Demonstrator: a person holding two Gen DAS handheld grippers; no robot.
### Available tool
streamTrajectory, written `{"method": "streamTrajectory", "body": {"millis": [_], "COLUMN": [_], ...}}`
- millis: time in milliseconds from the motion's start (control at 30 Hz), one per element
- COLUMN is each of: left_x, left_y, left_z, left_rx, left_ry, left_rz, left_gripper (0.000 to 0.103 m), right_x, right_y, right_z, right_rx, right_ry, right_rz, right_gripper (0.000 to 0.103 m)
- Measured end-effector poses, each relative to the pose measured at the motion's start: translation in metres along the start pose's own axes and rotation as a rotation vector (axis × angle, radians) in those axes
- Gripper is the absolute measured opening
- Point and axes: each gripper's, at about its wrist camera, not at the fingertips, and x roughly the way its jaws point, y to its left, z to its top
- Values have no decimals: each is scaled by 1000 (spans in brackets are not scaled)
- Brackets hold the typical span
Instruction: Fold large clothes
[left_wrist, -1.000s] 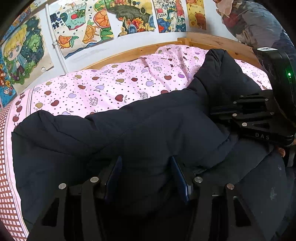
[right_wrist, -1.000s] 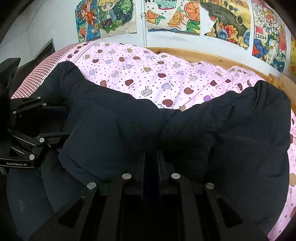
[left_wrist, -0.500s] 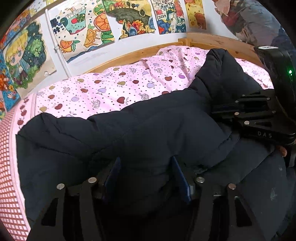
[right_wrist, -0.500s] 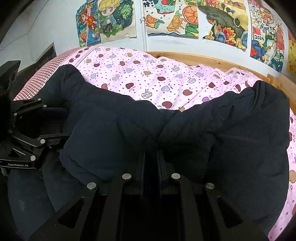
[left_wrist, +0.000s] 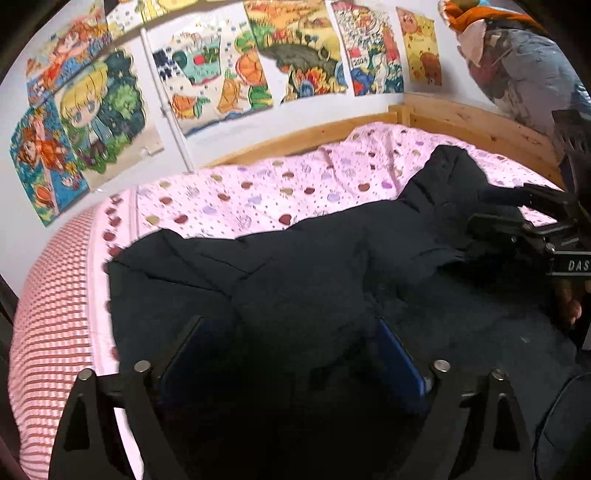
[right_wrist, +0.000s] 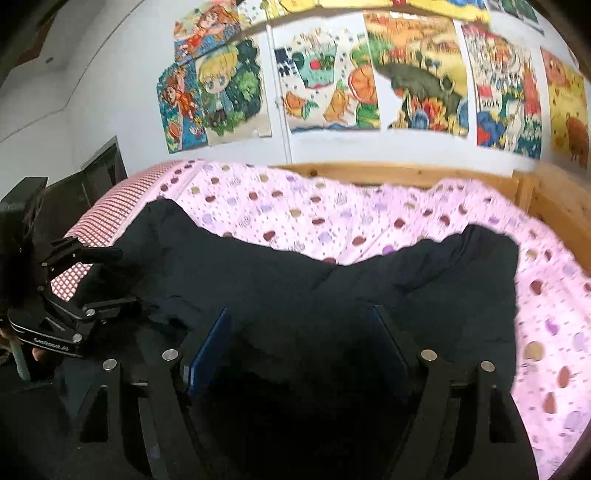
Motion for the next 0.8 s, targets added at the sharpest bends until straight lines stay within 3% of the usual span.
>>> {"method": "streamTrajectory", "body": {"millis": [267, 600, 800], "left_x": [-62, -138, -186], "left_y": [6, 17, 11], "left_z": [-2, -6, -9], "left_rx": [-9, -65, -46], "left_ry": [-86, -172, -207], "left_rz": [51, 60, 64], "left_gripper": [97, 99, 100], "right_x": [-49, -121, -174], "right_y": [10, 45, 70], "right_z": [11, 24, 29], "right_rx": [-25, -68, -101], "right_ry": [-44, -88, -126], "right_rz": [-35, -60, -63], "right_gripper": [81, 84, 86]}}
